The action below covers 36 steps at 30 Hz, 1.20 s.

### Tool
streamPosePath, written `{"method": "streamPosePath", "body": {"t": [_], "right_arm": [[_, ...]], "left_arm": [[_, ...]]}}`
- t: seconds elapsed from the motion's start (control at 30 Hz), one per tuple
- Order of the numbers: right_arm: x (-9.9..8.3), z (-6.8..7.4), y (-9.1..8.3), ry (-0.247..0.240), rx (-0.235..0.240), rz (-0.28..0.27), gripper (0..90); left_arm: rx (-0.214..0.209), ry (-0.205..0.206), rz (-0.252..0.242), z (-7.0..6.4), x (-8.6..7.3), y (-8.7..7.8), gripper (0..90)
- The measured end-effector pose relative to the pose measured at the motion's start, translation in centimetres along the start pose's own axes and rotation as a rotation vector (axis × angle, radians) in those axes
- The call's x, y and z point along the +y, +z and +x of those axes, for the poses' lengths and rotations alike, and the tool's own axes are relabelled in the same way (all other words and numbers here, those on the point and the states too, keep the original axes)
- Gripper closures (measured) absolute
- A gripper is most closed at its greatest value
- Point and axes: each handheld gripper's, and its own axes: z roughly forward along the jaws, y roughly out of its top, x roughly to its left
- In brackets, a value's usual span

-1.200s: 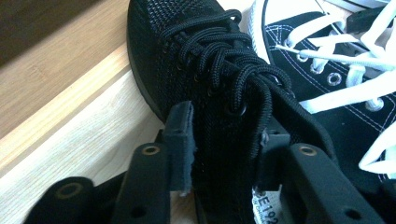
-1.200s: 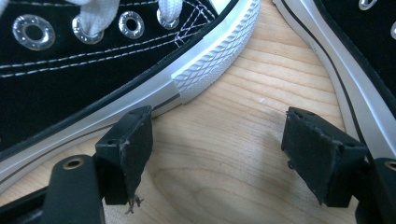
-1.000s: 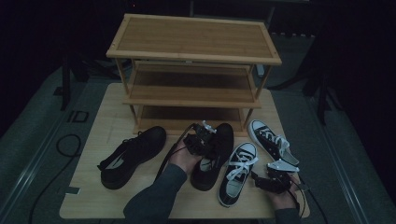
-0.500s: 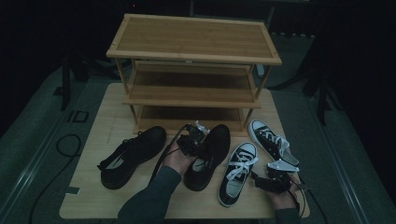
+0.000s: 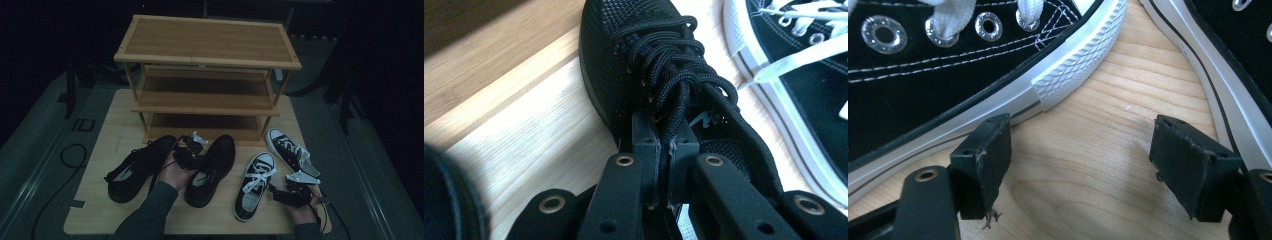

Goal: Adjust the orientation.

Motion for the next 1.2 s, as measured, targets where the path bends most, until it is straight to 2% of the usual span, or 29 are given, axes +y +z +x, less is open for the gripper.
{"method": "streamPosePath", "body": {"t": [0.4, 0.6, 0.87, 1.2], "right_arm": [[0.0, 0.0, 0.0, -0.002, 0.0, -0.001, 24.7], [0.0, 0.0, 0.0, 0.0, 0.0, 0.0, 24.7], [0.0, 0.0, 0.0, 0.002, 0.0, 0.0, 24.7], [0.0, 0.0, 0.0, 0.001, 0.0, 0.0, 24.7]], "left_arm": [[0.022, -0.014, 0.009, 1.5, -2.3, -1.9, 86.2], [0.027, -0.036, 0.004, 2.2, -3.5, -2.9, 86.2], [0.056, -0.056, 0.008, 3.2, -5.2, -4.3, 86.2], [0.08, -0.061, 0.024, 3.7, -6.6, -5.6, 86.2]]}}
